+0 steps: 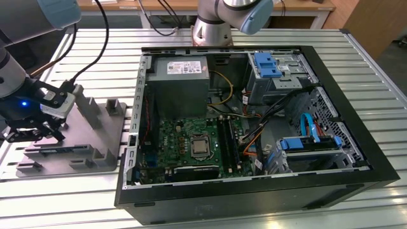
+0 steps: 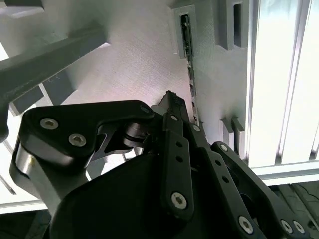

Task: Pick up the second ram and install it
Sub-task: 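Pick up the second ram and move it above second insertion slot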

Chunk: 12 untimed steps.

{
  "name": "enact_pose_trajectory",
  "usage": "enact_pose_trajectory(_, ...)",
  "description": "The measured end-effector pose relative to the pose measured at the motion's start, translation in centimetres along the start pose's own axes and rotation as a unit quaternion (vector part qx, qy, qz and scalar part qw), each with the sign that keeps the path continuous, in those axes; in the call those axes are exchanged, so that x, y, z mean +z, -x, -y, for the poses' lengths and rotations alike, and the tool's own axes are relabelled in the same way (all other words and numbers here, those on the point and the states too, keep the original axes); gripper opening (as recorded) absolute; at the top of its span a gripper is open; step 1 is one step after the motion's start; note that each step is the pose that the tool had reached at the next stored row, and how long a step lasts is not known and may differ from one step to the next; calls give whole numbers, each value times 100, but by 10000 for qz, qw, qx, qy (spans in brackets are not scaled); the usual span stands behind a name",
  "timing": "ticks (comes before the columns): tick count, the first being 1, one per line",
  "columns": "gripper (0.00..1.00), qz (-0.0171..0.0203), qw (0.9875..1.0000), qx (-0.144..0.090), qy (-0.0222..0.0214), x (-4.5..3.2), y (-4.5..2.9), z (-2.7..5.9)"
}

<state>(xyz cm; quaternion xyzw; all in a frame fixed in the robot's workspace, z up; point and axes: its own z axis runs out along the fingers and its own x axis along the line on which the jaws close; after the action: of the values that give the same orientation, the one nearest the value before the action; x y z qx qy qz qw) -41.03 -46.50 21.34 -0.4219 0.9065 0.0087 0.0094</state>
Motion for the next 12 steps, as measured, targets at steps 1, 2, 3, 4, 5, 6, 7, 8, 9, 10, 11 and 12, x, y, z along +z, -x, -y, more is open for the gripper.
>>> enact_pose_trajectory(1,10,-1,10000,-52,1,0,0,0)
enact_pose_trajectory(2,10,-1,9999,-104,3,0,0,0)
enact_pose_trajectory(3,10,-1,9999,-161,4,0,0,0)
enact_pose_trajectory(4,10,-2,9998,-214,5,0,0,0)
enact_pose_trajectory(5,10,-2,9996,-266,6,0,0,0)
enact_pose_trajectory(6,10,-3,9995,-318,8,0,0,0)
enact_pose_trajectory(7,10,-3,9993,-370,9,0,0,0)
enact_pose_trajectory(8,10,-3,9991,-421,10,0,0,0)
enact_pose_trajectory(9,10,-4,9989,-471,12,0,0,0)
enact_pose_trajectory(10,10,-4,9986,-521,13,0,0,0)
enact_pose_trajectory(11,10,-5,9984,-570,14,0,0,0)
enact_pose_trajectory(12,10,-5,9981,-624,15,0,0,0)
